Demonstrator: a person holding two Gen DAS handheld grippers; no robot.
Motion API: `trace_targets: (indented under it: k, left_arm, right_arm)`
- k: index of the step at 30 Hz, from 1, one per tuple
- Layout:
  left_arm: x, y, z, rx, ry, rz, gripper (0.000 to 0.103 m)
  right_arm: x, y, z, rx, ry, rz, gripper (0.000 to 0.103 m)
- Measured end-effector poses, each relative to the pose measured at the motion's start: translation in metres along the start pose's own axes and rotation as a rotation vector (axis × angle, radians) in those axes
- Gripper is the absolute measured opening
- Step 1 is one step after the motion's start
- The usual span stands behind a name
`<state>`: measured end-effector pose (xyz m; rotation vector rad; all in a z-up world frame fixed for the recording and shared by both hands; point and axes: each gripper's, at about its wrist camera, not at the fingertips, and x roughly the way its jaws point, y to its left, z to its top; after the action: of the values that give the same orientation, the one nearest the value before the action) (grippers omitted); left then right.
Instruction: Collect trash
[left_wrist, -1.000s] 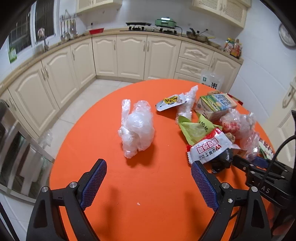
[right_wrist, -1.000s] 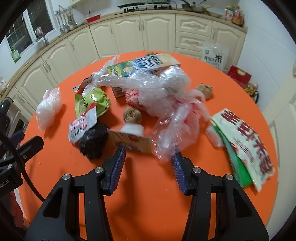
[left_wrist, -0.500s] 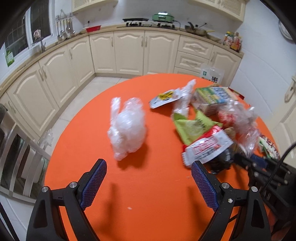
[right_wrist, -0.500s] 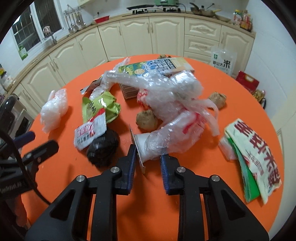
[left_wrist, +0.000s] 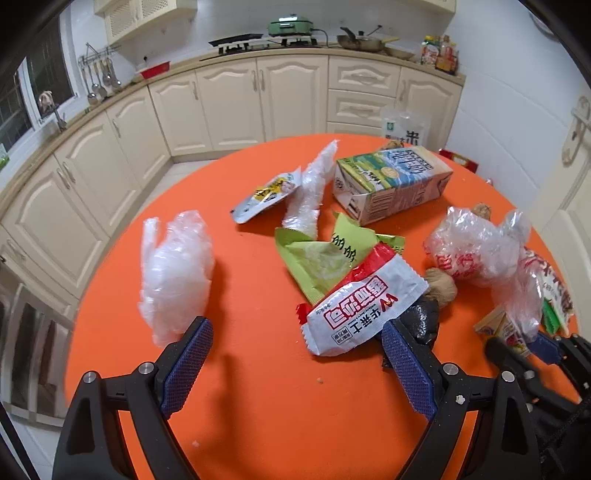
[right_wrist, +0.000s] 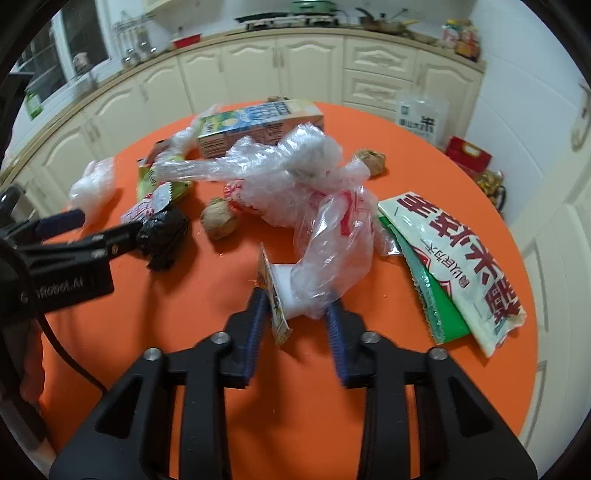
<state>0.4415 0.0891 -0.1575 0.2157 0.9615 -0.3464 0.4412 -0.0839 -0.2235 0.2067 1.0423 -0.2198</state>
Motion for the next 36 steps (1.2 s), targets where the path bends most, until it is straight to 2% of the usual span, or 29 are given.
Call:
trace_targets:
  k: [2,3,4,5,6,7,10,18,22,25,27,28,30,31,32,33,34,35,36]
  left_arm:
    - [0.004,0.003,0.002,-0.004,-0.007,-0.035,0.089]
    - [0.006,0.005,0.003,-0.003,-0.006,-0.063,0.085]
    - [0.007,0.006,0.003,-0.002,-0.005,-0.084,0.071]
    - [0.008,0.005,0.003,0.002,-0.005,-0.137,0.062]
    - [0.007,0.005,0.002,0.007,-0.001,-0.188,0.043]
    - [0.008,0.004,0.002,0.012,0.002,-0.226,0.041]
    - [0.007,0.003,0.0,0.03,-0.018,-0.235,0.032]
    - [-0.009,0.005,-0.017,0.001,-0.003,-0.266,0.027]
    - [-0.027,-0.002,-0.03,0.029,-0.001,-0.194,0.029]
    - [-0.027,-0.01,-0.027,0.053,0.009,-0.12,0.041]
    - [-0.016,-0.016,-0.025,0.049,0.039,-0.073,0.045]
    - [-0.011,-0.017,-0.024,0.036,0.053,-0.07,0.044]
    - [-0.009,-0.021,-0.022,0.035,0.018,-0.082,0.042]
    - [-0.007,-0.021,-0.022,0.031,0.025,-0.089,0.039]
    - [-0.008,-0.02,-0.023,0.029,0.008,-0.084,0.035]
    - [-0.008,-0.022,-0.023,0.035,-0.002,-0.095,0.024]
    - [-0.006,-0.022,-0.024,0.042,-0.001,-0.138,0.02]
    - [-0.007,-0.022,-0.025,0.041,-0.004,-0.155,0.018]
    - [-0.007,-0.023,-0.026,0.04,-0.01,-0.158,0.017]
  right_arm:
    - [0.001,0.002,0.0,0.018,-0.012,0.0,0.039]
    - [0.002,0.002,0.0,0.028,-0.018,-0.003,0.039]
    - [0.003,0.002,0.001,0.031,-0.025,-0.005,0.039]
    - [0.003,0.003,0.001,0.029,-0.029,-0.009,0.039]
    - [0.004,0.003,0.0,0.027,-0.032,-0.01,0.04]
    - [0.004,0.003,0.0,0.028,-0.036,-0.009,0.041]
    - [0.004,0.005,-0.002,0.03,-0.042,0.001,0.042]
    - [0.0,-0.001,-0.004,0.018,-0.027,0.032,0.039]
    - [-0.003,-0.008,-0.005,0.016,-0.011,0.044,0.036]
    - [-0.006,-0.011,-0.007,0.008,-0.006,0.044,0.033]
    - [-0.006,-0.01,-0.008,0.004,-0.01,0.037,0.033]
    - [-0.005,-0.01,-0.008,0.008,-0.012,0.035,0.035]
    - [-0.005,-0.008,-0.008,0.02,-0.02,0.043,0.04]
    - [-0.004,-0.008,-0.008,0.024,-0.025,0.042,0.042]
    - [-0.003,-0.006,-0.008,0.023,-0.03,0.033,0.042]
    - [-0.002,-0.004,-0.007,0.017,-0.037,0.02,0.043]
    - [-0.002,-0.003,-0.007,0.015,-0.041,0.016,0.044]
    - [-0.002,-0.002,-0.006,0.018,-0.043,0.004,0.042]
    - [-0.001,-0.002,-0.006,0.018,-0.045,-0.012,0.029]
